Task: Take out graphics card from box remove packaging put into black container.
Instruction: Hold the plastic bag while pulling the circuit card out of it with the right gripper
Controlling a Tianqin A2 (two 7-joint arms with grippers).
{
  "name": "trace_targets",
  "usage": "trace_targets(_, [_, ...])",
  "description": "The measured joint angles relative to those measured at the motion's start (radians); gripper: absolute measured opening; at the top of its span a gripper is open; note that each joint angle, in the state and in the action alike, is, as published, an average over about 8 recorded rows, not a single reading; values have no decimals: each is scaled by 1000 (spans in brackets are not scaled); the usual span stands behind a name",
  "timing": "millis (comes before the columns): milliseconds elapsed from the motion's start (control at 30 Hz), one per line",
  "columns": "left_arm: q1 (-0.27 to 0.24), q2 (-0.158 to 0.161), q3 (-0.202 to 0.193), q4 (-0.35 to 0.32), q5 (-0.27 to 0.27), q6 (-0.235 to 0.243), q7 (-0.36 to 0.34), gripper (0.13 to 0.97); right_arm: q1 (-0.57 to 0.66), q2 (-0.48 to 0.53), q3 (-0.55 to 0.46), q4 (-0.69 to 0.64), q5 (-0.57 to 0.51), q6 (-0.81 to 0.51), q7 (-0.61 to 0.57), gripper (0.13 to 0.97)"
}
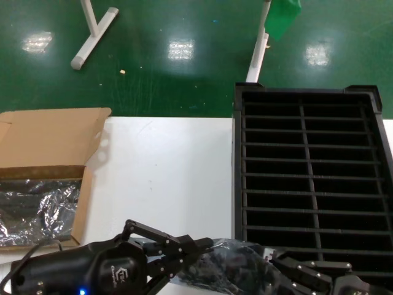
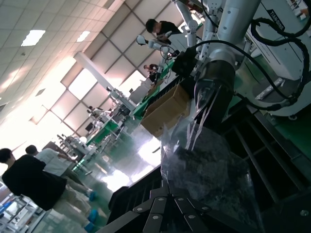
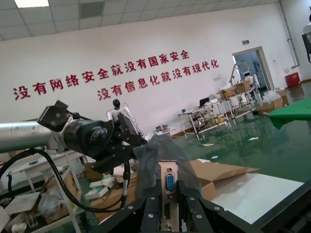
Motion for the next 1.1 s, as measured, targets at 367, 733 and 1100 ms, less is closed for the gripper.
trace_targets(367, [30,-7,-41,13,-18,4,14,142,2,50,29,11,-1,1,11,199])
trace_targets(733, [56,-1,-86,61,-46,34,49,142,-7,106,68,68,-5,35,42,199])
trace_targets(1100, [61,31,-109,153,-74,88,111,142,-92,220,170,220,2,92,127,198])
